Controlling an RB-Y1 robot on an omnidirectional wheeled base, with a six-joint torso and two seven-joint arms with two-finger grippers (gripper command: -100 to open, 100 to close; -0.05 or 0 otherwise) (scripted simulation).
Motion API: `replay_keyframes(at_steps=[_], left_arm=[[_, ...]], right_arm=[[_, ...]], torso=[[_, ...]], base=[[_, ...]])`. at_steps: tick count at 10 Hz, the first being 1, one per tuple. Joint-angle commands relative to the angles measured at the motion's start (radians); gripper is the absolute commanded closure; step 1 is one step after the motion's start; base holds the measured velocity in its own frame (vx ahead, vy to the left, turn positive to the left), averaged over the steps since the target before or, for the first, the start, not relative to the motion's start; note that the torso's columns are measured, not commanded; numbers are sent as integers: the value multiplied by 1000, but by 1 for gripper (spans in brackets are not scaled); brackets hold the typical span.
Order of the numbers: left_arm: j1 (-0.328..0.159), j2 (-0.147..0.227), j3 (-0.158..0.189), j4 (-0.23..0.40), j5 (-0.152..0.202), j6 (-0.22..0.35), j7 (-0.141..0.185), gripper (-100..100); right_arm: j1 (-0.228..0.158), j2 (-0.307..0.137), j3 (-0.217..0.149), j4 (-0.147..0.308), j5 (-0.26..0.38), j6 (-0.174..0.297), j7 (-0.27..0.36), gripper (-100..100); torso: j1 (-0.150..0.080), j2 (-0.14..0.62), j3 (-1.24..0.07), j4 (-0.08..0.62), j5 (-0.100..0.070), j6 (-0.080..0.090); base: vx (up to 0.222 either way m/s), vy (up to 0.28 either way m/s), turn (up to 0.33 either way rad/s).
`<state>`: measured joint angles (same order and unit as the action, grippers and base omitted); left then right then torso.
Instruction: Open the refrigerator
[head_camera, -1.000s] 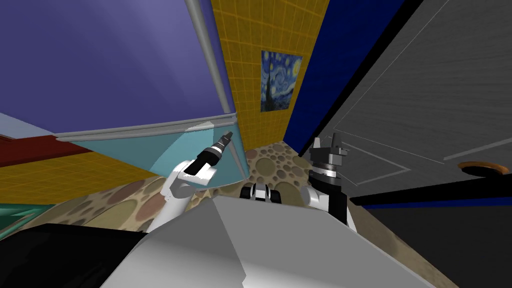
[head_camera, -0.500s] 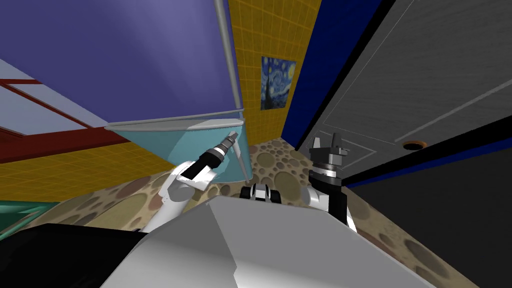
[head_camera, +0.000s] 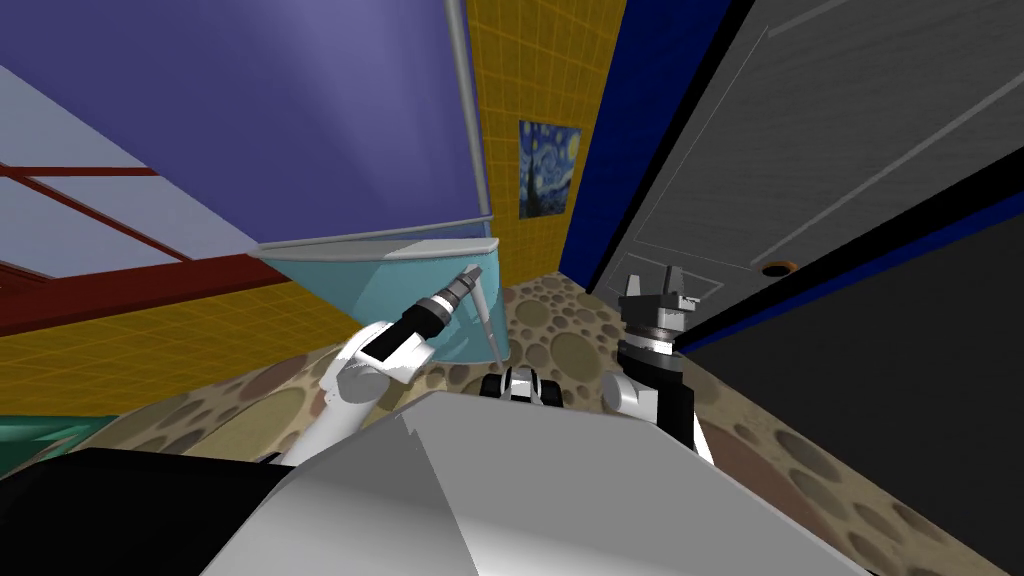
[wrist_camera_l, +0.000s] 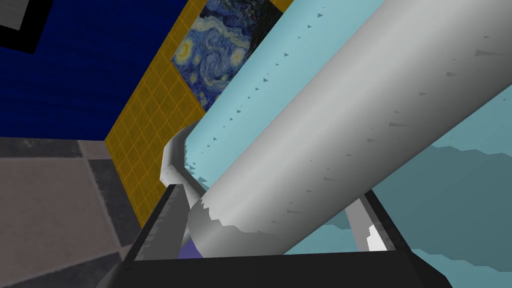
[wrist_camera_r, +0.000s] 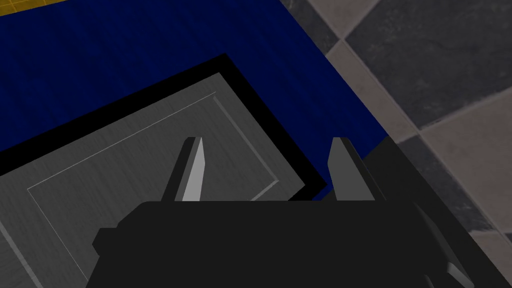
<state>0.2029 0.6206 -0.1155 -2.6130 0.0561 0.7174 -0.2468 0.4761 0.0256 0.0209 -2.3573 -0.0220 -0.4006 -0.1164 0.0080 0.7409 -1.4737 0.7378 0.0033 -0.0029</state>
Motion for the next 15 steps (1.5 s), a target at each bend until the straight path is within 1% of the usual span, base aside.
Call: replay_keyframes(at_steps=[1,2,4,5,7,8,9,10,11,12,13,15], left_arm=[[-18,22,-36,0,31,-15,-9,100],[-18,22,-36,0,31,-15,-9,100],[-31,43,-61,-1,59,-35,-15,100],[-31,43,-61,-1,59,-35,-15,100],[-43,64,-87,-2,87,-54,-21,100],[-43,64,-87,-2,87,-54,-21,100],[-49,74,-99,-2,101,-64,-24,100],[-45,72,-87,-5,93,-64,-24,100],[-52,85,-103,-4,110,-75,-28,100],[-61,95,-116,-3,125,-86,-32,100],[-61,95,-116,-3,125,-86,-32,100],[-78,116,-142,-2,154,-107,-40,100]], right_arm=[[0,0,0,0,0,0,0,0],[0,0,0,0,0,0,0,0],[0,0,0,0,0,0,0,0],[0,0,0,0,0,0,0,0],[0,0,0,0,0,0,0,0],[0,0,0,0,0,0,0,0],[0,0,0,0,0,0,0,0],[0,0,0,0,0,0,0,0],[1,0,0,0,0,0,0,0],[1,0,0,0,0,0,0,0],[0,0,0,0,0,0,0,0],[0,0,0,0,0,0,0,0]], torso=[[2,-1,0,0,1,-1],[-1,0,0,-1,1,1],[-1,-5,-4,-1,0,-1],[-3,-2,-1,-2,0,1],[-4,-3,-2,-2,-1,1],[-4,0,0,-2,-1,2],[-6,-3,-2,-3,-1,1],[-7,-6,-4,-3,-2,2],[-10,-11,-8,-2,-3,1],[-7,-8,-5,-2,-3,3],[-4,0,1,-3,-1,4],[2,-2,-1,-1,1,0]], base=[[-311,161,-126],[-239,140,-78],[-254,122,-102],[-207,110,-62],[-277,160,-106],[-274,148,-67],[-231,133,-69],[-107,61,-41],[-109,111,-77],[-218,194,-172],[-216,186,-97],[-223,234,-121]])
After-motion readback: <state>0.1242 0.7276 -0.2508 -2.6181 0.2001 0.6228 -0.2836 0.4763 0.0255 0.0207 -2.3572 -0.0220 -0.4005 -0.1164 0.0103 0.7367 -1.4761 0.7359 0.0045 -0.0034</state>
